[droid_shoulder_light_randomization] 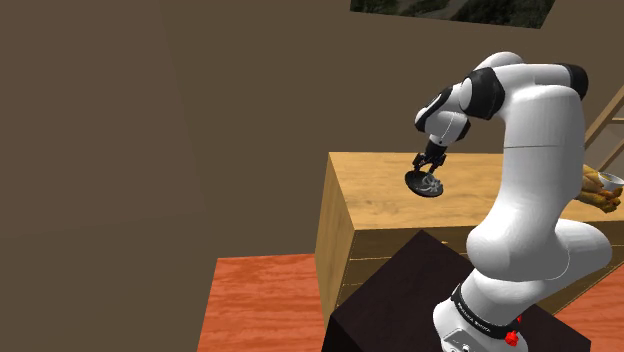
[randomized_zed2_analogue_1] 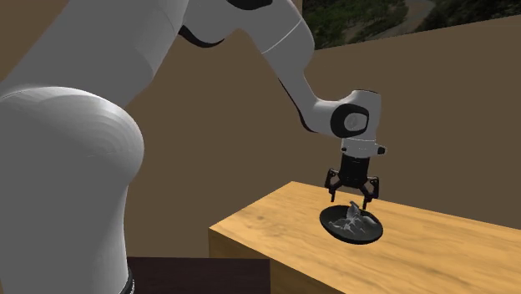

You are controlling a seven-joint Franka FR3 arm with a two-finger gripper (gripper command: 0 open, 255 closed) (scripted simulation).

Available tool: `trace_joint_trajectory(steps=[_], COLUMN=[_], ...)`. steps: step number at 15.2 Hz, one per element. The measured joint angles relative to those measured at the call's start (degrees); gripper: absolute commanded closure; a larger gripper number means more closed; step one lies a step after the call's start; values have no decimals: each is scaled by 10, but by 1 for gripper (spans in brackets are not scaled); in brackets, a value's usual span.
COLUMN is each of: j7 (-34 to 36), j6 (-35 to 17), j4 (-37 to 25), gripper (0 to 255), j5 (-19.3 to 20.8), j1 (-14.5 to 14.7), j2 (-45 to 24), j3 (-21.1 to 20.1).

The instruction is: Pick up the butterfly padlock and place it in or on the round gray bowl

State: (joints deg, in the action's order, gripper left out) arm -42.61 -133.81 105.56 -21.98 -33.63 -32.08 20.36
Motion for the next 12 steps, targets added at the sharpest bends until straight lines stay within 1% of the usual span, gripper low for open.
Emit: trace_joint_trajectory(steps=[2,6,12], j7=[2,15,16], j6=[4,44,50], j4=[3,-5,-6], gripper=[0,0,0], j5=[3,23,26], j1=[2,8,8], j2=[8,42,46], j3=[2,16,18])
